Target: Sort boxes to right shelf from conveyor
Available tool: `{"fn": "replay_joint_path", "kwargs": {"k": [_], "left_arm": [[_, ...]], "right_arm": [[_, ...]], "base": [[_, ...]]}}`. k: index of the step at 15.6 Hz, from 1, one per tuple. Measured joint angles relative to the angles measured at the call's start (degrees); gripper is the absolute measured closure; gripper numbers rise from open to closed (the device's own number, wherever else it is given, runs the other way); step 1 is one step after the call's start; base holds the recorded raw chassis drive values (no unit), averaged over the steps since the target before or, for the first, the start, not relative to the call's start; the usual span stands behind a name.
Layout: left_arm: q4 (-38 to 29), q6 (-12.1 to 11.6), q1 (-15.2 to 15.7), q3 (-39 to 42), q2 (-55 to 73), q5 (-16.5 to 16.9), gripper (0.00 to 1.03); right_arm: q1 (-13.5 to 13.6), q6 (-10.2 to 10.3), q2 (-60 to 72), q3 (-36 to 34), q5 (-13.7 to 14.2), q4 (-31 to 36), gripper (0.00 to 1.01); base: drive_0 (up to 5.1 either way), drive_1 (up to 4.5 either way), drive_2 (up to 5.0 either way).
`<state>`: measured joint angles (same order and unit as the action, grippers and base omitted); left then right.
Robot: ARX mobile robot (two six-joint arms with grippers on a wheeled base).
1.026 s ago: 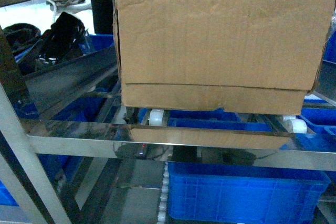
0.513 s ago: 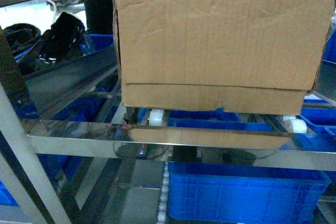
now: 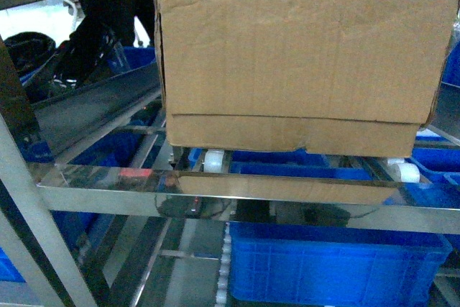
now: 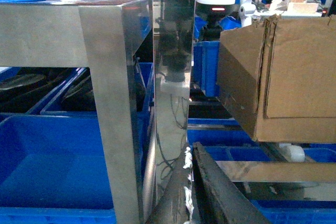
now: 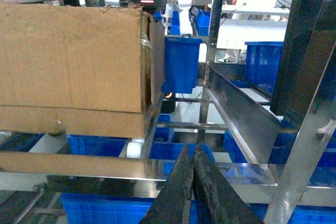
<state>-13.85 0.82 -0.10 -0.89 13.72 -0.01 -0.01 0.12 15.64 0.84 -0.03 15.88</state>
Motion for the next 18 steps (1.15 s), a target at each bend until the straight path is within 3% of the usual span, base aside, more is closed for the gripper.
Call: {"fn": "replay_joint_path", "kwargs": {"k": [4,6,8,15,17,18], "left_arm": [[3.9,0.0,0.0,0.0,-4.0,0.0,1.01],[14.6,0.0,0.0,0.0,-11.8,0.0,1.01],[14.1,0.0,0.0,0.0,-13.1,-0.2,1.01],[14.1,0.0,0.0,0.0,-13.1,0.0,0.99],[14.1,0.0,0.0,0.0,-13.1,0.0,0.74],[14.1,0.0,0.0,0.0,-13.1,0.0,0.47]], "right_arm": [[0.0,0.0,-4.5,0.0,0.0,-4.7,0.99],[0.0,0.0,-5.9,0.0,0.0,-6.1,0.99],[0.0,0.0,-13.8,0.0,-0.1,-16.4,0.99],[0.0,0.0,-15.4,0.0,0.0,-16.2,0.97],[0.0,0.0,-15.4,0.0,0.0,-16.1,0.72],[0.0,0.0,-15.4,0.0,0.0,-16.1,0.44]], "base": [[0.0,0.0,0.0],[0.0,0.0,0.0],[0.0,0.0,0.0],[0.0,0.0,0.0],[0.0,0.0,0.0],[0.0,0.0,0.0]]}}
